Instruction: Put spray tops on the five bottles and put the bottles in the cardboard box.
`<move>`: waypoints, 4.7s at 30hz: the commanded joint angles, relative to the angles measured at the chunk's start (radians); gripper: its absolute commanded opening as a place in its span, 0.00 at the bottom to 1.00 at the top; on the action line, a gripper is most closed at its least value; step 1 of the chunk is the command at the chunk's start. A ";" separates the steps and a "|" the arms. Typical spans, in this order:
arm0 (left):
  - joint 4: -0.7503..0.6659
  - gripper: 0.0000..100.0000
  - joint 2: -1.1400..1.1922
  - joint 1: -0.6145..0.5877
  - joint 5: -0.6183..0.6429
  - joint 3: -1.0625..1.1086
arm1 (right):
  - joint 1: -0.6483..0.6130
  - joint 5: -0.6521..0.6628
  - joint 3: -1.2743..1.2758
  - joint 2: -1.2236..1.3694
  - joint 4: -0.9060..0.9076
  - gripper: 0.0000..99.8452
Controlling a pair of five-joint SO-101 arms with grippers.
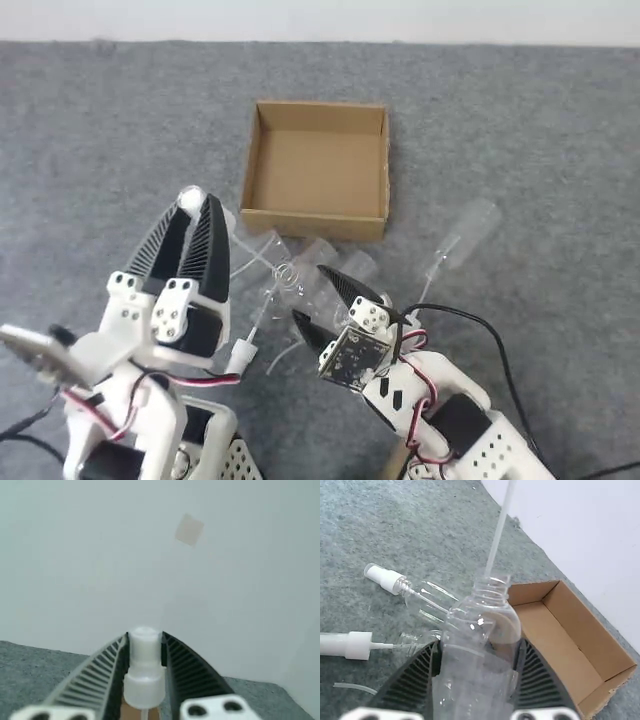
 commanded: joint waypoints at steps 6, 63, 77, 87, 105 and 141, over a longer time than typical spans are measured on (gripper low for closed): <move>-0.012 0.01 -0.014 -0.002 -0.009 -0.004 | -0.012 0.008 0.023 -0.012 -0.031 0.02; 0.029 0.06 -0.012 0.222 -0.187 0.131 | 0.019 -0.060 0.023 -0.013 -0.122 0.01; 0.026 0.06 -0.009 0.227 -0.189 0.153 | 0.054 -0.060 0.011 -0.013 -0.165 0.01; 0.032 0.10 -0.008 0.221 -0.184 0.153 | 0.054 -0.060 -0.002 -0.013 -0.162 0.01; 0.052 0.16 -0.012 0.153 -0.181 0.119 | 0.054 -0.060 0.006 -0.013 -0.160 0.01; 0.109 0.16 -0.014 -0.169 -0.132 0.064 | 0.054 -0.147 0.021 -0.013 -0.168 0.01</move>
